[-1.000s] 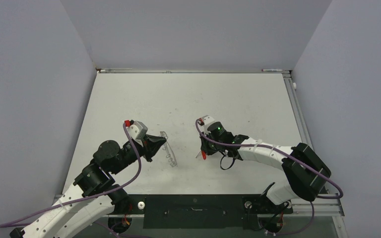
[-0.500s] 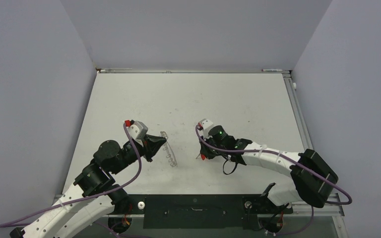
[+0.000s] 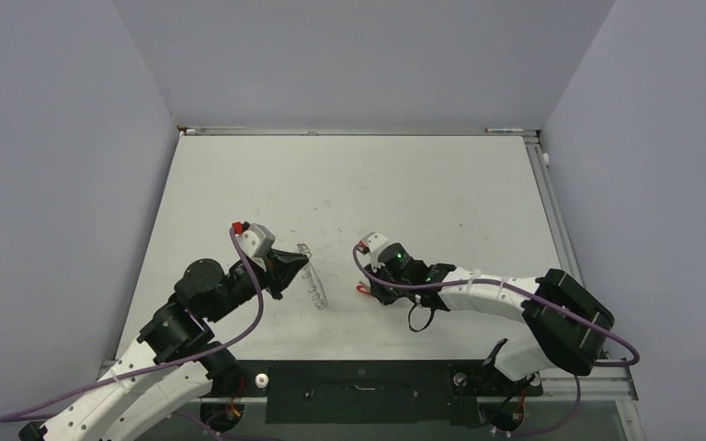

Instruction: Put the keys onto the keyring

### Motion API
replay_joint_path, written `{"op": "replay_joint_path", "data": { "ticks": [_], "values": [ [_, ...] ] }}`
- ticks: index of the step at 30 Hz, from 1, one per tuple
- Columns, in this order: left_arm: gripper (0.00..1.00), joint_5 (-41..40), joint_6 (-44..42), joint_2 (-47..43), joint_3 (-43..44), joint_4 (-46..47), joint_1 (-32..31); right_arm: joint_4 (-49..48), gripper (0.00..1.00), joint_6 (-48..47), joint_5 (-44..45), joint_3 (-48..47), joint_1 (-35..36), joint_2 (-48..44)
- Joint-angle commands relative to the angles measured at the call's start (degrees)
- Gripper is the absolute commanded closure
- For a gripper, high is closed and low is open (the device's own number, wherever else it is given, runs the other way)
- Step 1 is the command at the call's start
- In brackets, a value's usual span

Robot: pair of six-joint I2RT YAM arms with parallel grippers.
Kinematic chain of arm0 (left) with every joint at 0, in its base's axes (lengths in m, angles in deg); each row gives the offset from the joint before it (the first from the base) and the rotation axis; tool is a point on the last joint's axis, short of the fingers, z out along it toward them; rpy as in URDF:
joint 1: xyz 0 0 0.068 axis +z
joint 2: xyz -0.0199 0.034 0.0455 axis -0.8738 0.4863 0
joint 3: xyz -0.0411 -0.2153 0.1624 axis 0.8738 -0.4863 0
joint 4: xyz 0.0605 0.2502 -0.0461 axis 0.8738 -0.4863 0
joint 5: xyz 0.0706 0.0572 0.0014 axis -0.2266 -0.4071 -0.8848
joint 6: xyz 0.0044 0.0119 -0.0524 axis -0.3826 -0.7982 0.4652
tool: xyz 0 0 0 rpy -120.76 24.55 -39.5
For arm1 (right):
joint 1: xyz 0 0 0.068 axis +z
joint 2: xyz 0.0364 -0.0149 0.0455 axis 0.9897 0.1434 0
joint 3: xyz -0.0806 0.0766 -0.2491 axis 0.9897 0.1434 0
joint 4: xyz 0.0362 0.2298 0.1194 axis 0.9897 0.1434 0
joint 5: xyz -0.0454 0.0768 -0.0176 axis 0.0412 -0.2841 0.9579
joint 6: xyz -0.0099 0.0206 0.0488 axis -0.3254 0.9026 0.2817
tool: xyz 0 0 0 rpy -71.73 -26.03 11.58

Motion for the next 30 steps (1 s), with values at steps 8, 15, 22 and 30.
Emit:
{"op": "replay_joint_path", "data": {
  "ticks": [8, 15, 22, 30],
  "values": [
    [1.00, 1.4, 1.0, -0.1, 0.4, 4.1, 0.4, -1.6, 0.80, 6.9, 6.2, 2.9, 2.3, -2.8],
    [1.00, 1.7, 1.1, -0.2, 0.4, 4.2, 0.4, -0.4, 0.63, 9.2, 8.5, 4.1, 2.3, -4.8],
    [1.00, 1.8, 1.2, -0.1, 0.4, 4.3, 0.4, -2.6, 0.59, 9.8, 6.9, 6.7, 2.6, -10.5],
    [1.00, 1.9, 1.4, -0.2, 0.4, 4.4, 0.4, -10.2, 0.59, 12.4, 6.1, 11.0, 2.3, -10.6]
  ]
}}
